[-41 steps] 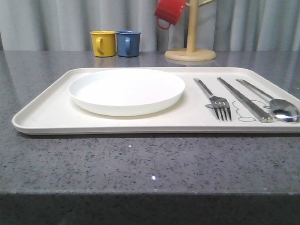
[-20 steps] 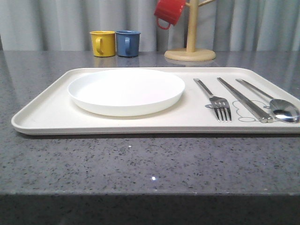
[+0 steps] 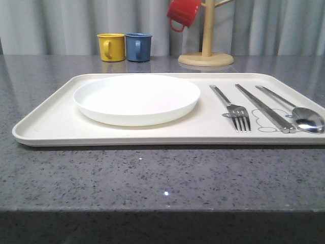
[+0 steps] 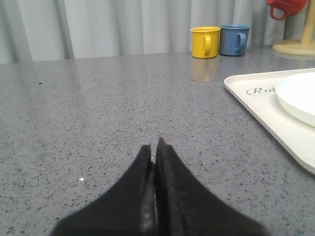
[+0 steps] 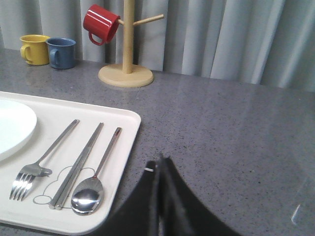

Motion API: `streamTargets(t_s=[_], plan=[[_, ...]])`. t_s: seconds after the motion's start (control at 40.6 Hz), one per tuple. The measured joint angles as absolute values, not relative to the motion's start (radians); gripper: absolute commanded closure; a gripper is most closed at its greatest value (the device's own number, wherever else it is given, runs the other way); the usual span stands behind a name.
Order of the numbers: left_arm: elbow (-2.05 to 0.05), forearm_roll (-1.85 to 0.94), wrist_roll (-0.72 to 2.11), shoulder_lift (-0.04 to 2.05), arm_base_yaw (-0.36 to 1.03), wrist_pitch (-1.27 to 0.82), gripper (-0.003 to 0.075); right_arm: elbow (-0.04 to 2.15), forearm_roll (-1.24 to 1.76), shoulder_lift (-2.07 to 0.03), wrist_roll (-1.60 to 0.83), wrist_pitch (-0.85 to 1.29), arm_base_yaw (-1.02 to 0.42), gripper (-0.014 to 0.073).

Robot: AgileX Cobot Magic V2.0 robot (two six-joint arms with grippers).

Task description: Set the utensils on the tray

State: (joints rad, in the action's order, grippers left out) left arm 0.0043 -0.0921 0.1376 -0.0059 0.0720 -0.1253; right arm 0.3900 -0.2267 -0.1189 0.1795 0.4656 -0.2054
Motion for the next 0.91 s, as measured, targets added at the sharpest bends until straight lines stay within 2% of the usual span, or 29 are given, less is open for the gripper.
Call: streamTargets(t_s=[0.197,0.493,0.911], plan=[[0.004,-0.094,0.138,-0.006,0.072,-0.125,0.0738,0.271,-0.187,-0.106,0.129,0.344,-0.183,0.0713],[0.004,-0.094,0.138,-0.006,0.072,-0.125,0.0738,-0.001,0.020,0.009,0.000,0.260,-0.023,0.0713],[0.004,-0.094,0.138,-0.006,0.072,-0.125,0.0738,-0.028,0.043,0.009,0.000,0.292,0.023,0.0713]])
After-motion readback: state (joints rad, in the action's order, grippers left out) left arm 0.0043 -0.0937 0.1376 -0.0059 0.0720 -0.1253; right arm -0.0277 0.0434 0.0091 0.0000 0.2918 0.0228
